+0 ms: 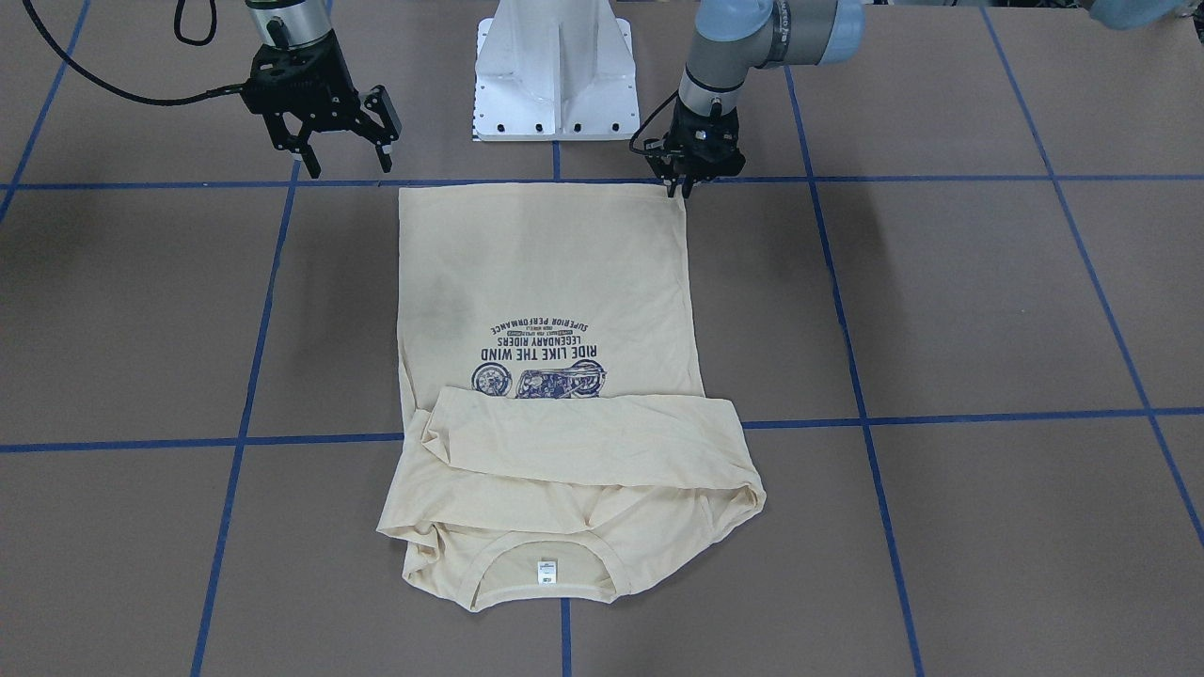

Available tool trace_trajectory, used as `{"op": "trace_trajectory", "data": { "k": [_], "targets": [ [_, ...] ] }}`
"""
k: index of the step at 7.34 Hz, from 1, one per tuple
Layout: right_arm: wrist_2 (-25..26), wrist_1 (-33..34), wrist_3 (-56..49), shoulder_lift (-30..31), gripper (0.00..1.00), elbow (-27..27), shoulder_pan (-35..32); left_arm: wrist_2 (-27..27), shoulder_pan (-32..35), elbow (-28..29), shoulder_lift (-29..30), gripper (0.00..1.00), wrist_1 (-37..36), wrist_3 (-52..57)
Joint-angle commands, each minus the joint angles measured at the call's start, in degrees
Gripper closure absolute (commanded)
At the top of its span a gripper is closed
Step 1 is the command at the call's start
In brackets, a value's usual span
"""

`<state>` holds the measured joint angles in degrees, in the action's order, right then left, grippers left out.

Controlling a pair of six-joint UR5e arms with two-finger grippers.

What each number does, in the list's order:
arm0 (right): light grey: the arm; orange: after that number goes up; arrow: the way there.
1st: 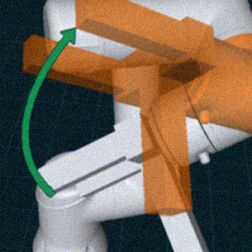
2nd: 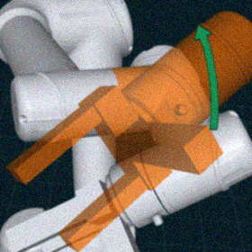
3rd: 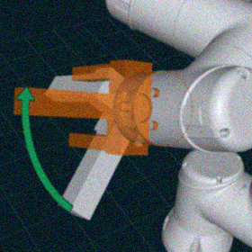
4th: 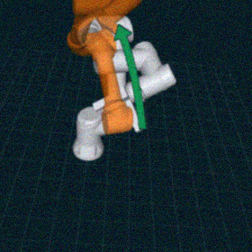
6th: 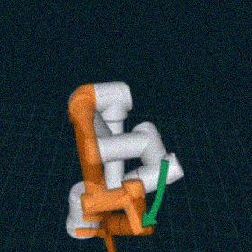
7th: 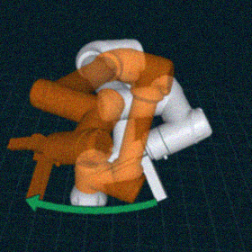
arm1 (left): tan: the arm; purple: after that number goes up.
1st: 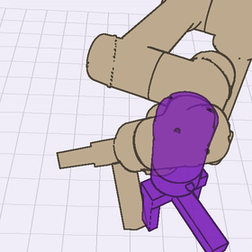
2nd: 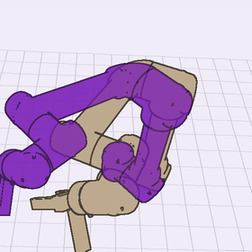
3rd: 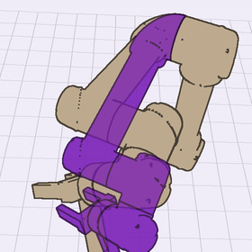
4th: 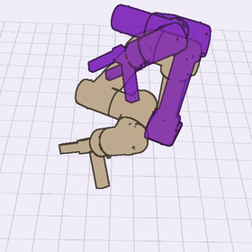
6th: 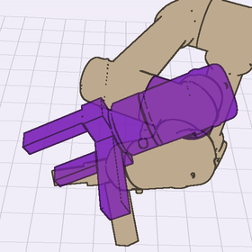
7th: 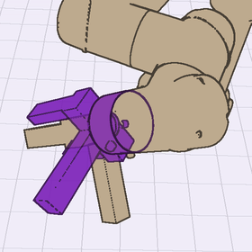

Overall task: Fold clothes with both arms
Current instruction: 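Grasp the hem corners nearest the robot with both grippers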

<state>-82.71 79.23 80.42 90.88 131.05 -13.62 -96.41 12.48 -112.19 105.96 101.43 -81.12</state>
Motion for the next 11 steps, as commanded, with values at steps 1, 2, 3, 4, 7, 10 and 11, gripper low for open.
{"op": "trace_trajectory", "data": {
  "k": [1,2,3,4,7,10,11],
  "targets": [
    [0.00,-0.04,0.00,0.00,0.00,-0.10,0.00,-0.01,0.00,-0.05,-0.48,0.69,-0.01,0.09],
    [0.00,-0.04,0.00,0.00,0.00,-0.01,0.00,-0.01,0.00,-0.05,-0.75,0.69,-0.01,0.09],
    [0.00,-0.04,0.00,0.00,0.00,-0.01,0.00,-0.01,0.00,-0.05,-0.75,0.69,-0.01,0.09],
    [0.00,-0.04,0.00,0.00,0.00,-0.01,0.00,-0.10,0.00,-0.22,-0.75,0.69,-0.01,0.09],
    [0.00,-0.04,0.00,0.09,0.00,-0.10,0.00,-0.01,-0.44,-0.40,-0.67,0.82,-0.01,0.00],
    [0.09,-0.04,0.09,-0.52,0.00,-1.14,0.61,0.08,-0.53,-0.84,-0.66,1.00,-0.18,0.00],
    [0.96,0.05,0.09,-3.23,0.00,-4.46,0.88,0.08,-0.53,-1.36,-0.66,1.00,-0.18,-0.09]
  ]
}}
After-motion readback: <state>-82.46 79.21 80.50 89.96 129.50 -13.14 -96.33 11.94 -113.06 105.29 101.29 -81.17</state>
